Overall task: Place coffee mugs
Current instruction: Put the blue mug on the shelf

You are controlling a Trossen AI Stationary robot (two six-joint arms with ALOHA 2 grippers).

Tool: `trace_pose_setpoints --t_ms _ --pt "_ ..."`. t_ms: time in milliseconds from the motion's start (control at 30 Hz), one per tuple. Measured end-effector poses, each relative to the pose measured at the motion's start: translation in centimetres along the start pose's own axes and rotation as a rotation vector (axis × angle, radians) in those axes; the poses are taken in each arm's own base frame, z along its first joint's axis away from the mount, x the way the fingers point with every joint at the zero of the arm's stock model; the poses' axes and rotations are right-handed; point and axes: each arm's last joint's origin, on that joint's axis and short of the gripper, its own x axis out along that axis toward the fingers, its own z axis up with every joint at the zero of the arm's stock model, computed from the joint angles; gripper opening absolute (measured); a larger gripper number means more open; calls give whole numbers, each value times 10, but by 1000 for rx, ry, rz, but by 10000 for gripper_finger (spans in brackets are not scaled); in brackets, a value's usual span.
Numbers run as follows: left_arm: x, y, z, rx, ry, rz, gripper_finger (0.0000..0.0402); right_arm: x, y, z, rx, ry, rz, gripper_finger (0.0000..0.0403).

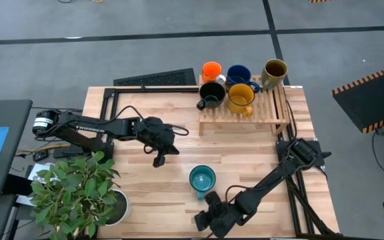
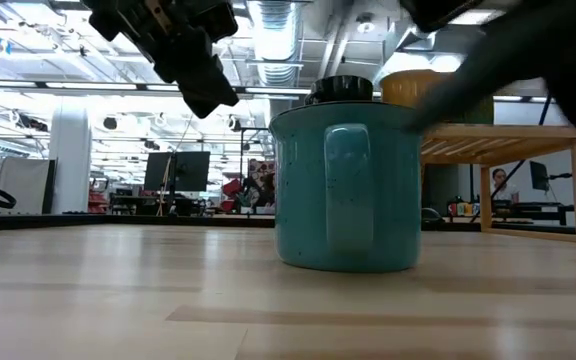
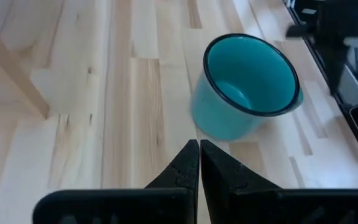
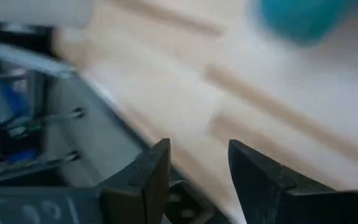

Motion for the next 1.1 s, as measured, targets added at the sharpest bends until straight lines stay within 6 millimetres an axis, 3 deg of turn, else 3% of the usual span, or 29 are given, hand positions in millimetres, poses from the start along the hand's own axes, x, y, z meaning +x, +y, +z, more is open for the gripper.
trace_pose_setpoints --t_ms 167,400,767,1000,1100 --pt "0 0 0 -33 5 -6 0 -9 -2 12 -8 -109 -115 190" --pt "1 -4 -1 -91 11 -36 0 -3 -3 36 -28 -186 -172 191" --pt "5 -29 -4 -42 27 -57 0 6 5 62 -115 -209 -147 189" --pt "6 -33 -5 -43 25 -22 0 14 5 77 -82 -239 -142 150" --pt "10 -35 -20 -58 55 -32 0 15 8 82 -61 -246 -122 135"
